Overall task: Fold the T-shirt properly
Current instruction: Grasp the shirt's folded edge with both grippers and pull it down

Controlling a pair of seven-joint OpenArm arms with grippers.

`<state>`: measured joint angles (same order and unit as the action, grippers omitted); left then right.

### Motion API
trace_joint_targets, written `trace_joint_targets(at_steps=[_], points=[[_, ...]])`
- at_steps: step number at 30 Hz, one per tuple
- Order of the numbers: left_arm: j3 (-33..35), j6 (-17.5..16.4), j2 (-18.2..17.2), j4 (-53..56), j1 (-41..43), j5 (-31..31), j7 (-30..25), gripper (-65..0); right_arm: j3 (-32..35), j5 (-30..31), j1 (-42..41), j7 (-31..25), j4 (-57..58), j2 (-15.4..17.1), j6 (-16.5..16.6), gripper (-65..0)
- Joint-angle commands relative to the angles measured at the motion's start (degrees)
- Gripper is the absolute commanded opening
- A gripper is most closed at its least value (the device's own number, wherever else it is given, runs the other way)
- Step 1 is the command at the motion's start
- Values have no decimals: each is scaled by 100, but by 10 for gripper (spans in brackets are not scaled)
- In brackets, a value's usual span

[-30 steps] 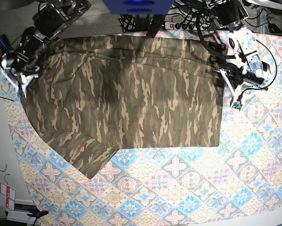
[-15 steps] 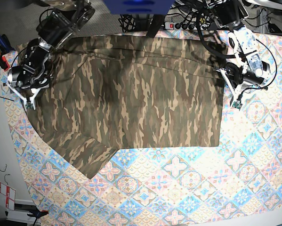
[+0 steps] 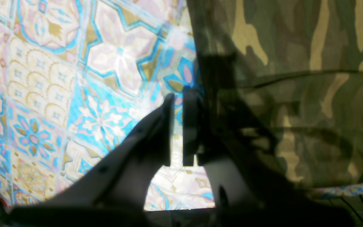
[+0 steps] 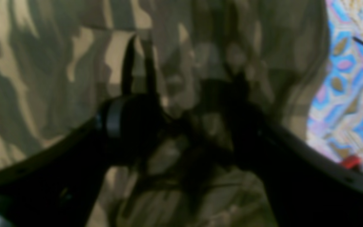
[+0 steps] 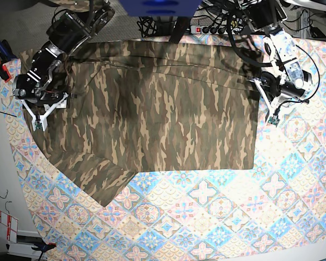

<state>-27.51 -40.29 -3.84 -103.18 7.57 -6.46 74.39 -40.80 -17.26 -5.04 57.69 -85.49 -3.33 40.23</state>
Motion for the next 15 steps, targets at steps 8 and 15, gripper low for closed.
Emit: trace_joint_targets(at_steps=[8,15], points=[[-5,29,-60,-87,-6,0,-32,-613,-540,148,-90,-42,246,48,-23,-222],[-5,29,-60,-87,-6,0,-32,-613,-1085,148,-591,521,141,92,-23,-222]])
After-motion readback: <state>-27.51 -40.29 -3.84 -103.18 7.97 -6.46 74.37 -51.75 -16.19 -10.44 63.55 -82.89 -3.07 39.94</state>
